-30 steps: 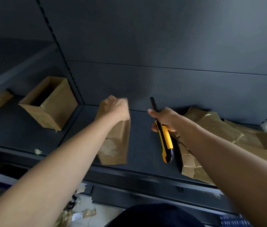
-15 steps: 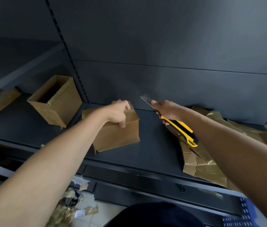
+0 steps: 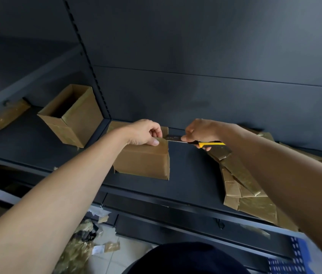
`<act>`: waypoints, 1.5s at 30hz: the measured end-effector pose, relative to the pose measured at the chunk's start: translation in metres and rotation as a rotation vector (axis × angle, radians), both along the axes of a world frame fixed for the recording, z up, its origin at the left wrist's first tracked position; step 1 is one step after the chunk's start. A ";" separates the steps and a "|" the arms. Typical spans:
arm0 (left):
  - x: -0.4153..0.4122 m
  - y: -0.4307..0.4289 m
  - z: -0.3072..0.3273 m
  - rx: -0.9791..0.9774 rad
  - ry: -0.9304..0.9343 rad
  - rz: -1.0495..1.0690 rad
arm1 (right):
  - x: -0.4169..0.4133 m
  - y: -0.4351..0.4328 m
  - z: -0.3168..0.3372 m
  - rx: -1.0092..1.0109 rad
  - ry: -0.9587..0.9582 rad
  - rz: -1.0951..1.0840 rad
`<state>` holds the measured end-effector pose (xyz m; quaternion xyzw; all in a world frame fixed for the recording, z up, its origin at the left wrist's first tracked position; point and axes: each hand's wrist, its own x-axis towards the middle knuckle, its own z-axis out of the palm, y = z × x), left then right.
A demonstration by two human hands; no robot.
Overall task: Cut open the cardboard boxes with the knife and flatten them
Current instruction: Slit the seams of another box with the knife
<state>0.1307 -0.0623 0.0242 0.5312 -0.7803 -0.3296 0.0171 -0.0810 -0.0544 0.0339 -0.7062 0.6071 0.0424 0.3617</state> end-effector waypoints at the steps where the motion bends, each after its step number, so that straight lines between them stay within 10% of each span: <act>1: -0.001 -0.001 0.001 0.003 -0.007 -0.009 | 0.002 -0.001 0.000 -0.011 0.018 0.009; 25: -0.001 -0.010 0.013 -0.027 0.054 0.044 | -0.005 -0.005 -0.006 0.407 -0.077 0.065; 37: 0.002 -0.015 0.011 -0.179 -0.106 0.042 | -0.003 0.010 -0.008 -0.111 0.193 0.111; 45: 0.003 -0.015 0.009 -0.206 -0.100 0.047 | 0.011 0.020 -0.003 -0.080 0.213 0.128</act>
